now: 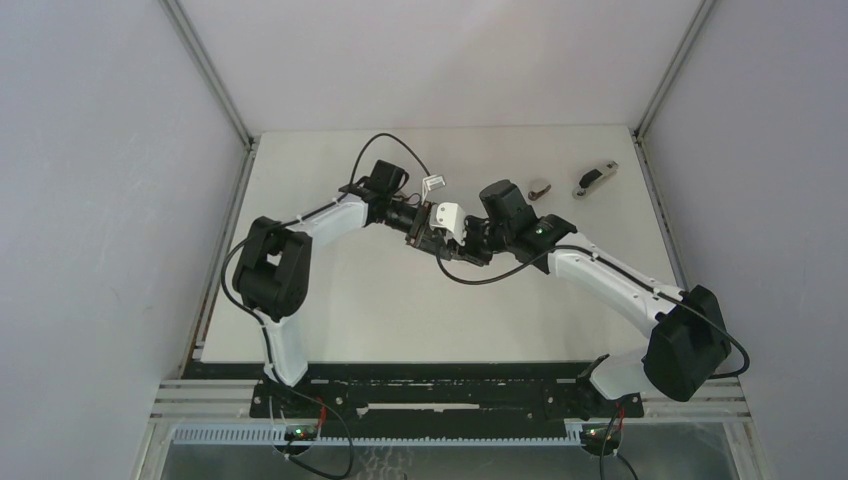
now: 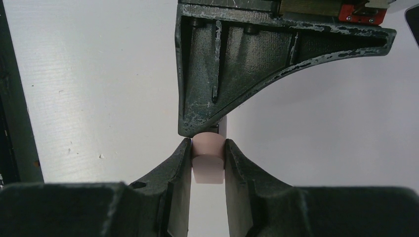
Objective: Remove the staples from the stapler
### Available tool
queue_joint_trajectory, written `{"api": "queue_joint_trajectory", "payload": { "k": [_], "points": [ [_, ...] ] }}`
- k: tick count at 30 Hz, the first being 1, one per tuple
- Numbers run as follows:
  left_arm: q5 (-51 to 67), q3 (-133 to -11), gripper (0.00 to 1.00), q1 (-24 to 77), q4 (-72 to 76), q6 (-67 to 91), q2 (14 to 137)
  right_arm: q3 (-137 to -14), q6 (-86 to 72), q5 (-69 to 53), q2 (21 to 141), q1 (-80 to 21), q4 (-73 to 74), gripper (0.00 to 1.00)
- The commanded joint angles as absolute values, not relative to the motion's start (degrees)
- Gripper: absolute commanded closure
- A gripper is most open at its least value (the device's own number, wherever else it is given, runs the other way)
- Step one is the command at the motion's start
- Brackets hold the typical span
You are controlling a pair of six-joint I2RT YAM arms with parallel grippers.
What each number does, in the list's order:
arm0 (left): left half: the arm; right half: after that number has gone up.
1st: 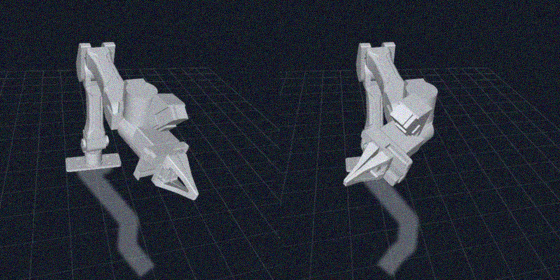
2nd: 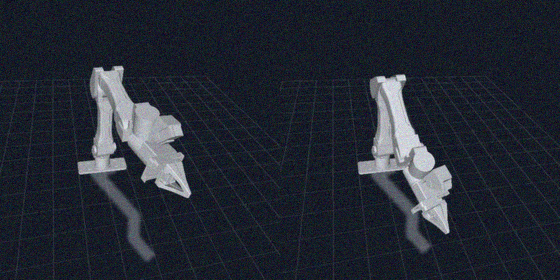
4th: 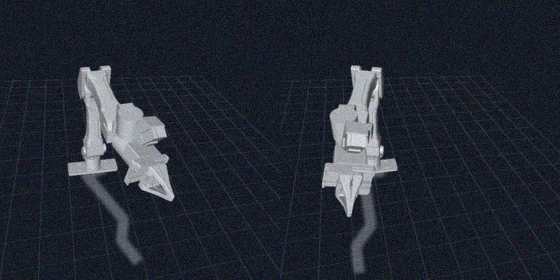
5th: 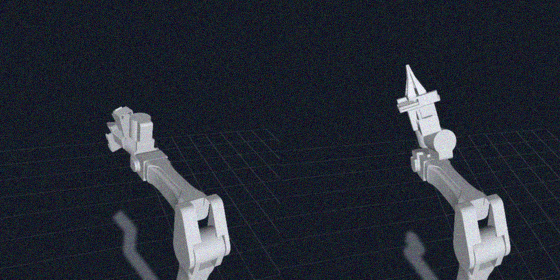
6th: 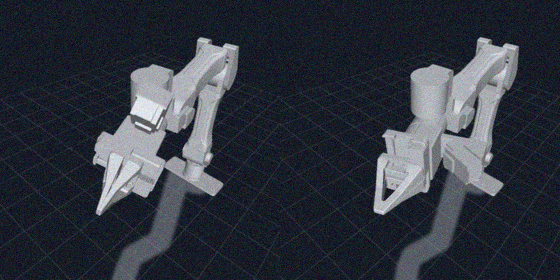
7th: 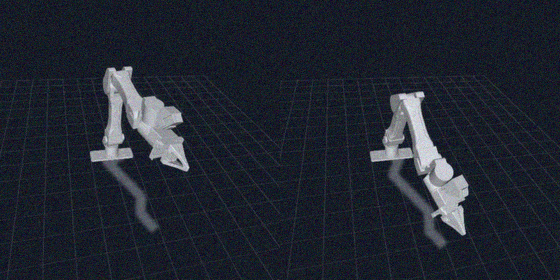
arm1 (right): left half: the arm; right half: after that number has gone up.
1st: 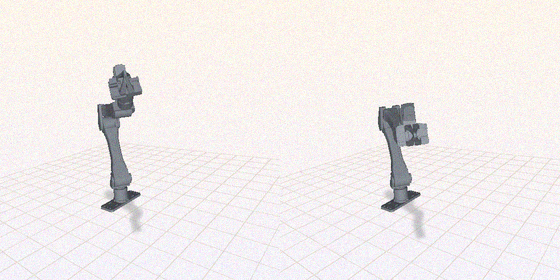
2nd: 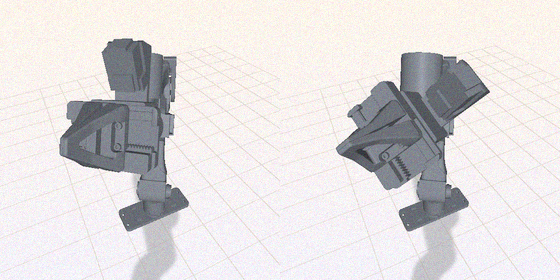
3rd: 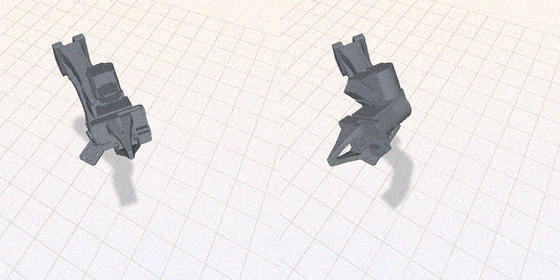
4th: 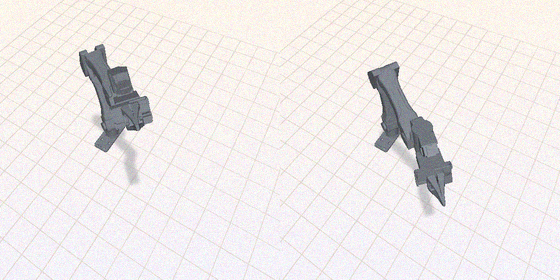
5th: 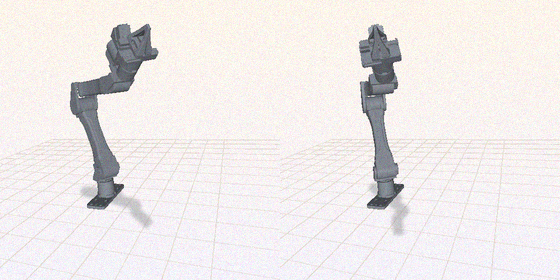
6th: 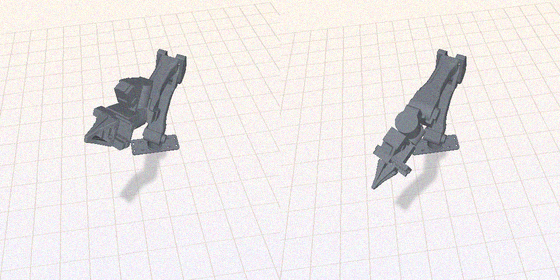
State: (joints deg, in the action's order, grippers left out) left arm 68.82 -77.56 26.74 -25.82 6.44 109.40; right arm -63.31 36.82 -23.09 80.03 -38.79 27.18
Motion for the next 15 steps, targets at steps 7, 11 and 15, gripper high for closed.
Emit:
{"api": "queue_joint_trajectory", "payload": {
  "k": [7, 11, 15],
  "points": [
    [70.9, -78.6, 0.70, 27.3, -25.4, 5.8, 109.3, -63.2, 37.1, -22.4, 78.1, -39.6, 23.8, 1.00],
    [69.7, -78.7, 0.70, 27.2, -25.4, 5.8, 109.5, -63.2, 37.0, -22.2, 78.1, -39.6, 23.7, 0.97],
    [66.8, -78.7, 0.71, 27.1, -25.4, 5.9, 108.9, -63.2, 37.1, -20.6, 78.1, -39.2, 23.6, 0.85]
  ]
}}
